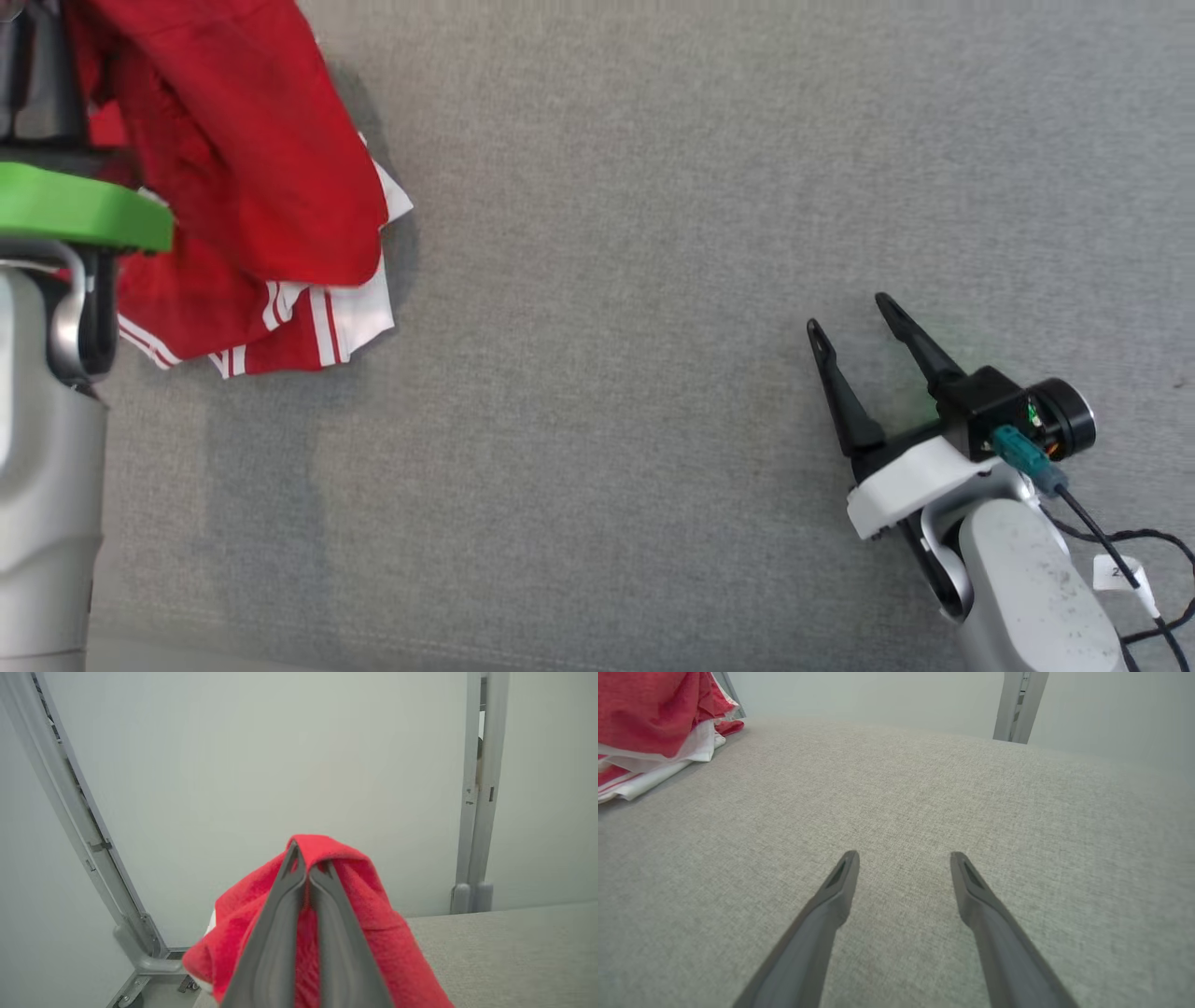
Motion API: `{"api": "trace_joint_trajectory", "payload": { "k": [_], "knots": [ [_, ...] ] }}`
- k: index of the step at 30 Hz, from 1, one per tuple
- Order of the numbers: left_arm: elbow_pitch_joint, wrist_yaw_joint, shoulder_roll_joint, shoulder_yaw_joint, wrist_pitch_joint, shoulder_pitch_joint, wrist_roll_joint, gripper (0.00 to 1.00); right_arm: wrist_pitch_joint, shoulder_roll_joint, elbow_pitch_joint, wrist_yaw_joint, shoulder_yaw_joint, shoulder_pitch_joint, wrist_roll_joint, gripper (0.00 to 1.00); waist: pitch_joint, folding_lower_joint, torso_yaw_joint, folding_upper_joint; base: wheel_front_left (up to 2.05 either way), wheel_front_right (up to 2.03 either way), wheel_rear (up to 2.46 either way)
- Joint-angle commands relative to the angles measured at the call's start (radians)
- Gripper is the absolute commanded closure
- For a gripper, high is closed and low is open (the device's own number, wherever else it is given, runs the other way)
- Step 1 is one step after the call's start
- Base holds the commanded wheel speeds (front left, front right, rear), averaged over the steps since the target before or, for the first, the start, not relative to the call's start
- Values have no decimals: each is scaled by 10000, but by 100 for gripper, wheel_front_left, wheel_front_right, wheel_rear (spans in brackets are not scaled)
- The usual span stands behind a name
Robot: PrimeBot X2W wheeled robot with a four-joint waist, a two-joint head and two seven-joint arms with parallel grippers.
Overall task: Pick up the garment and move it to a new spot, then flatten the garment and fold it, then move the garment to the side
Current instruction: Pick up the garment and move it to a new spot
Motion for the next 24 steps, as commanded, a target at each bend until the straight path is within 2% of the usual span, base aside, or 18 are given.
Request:
{"api": "trace_joint_trajectory", "payload": {
  "k": [1,4,9,14,18,24],
  "knots": [
    [-360,-19,48,-179,-7,124,-100,100,-3,-25,13,-17,10,220,234,0,-803,0,-508,-1,0,0,0],
    [-1092,-19,116,-681,-7,166,-191,100,-3,-21,-14,-17,191,451,641,0,-1194,0,-976,-1,0,0,0],
    [-1743,-19,-111,-1589,-5,223,-409,100,-3,-19,-138,-17,381,749,1084,0,-1601,0,-1894,-1,0,0,0],
    [-1994,-19,-700,-2422,-7,182,-645,100,-5,-16,-269,-17,483,927,1317,0,-1784,0,-2988,-1,0,0,0],
    [-1849,-21,-1171,-2737,-6,172,-762,100,-4,-25,-367,-17,633,1019,1415,0,-1842,0,-3865,-1,0,0,0],
    [-1361,-21,-1745,-2932,-6,599,-859,100,-3,-15,-504,-17,520,1215,1531,0,-1801,0,-4693,-1,0,0,0]
  ]
}}
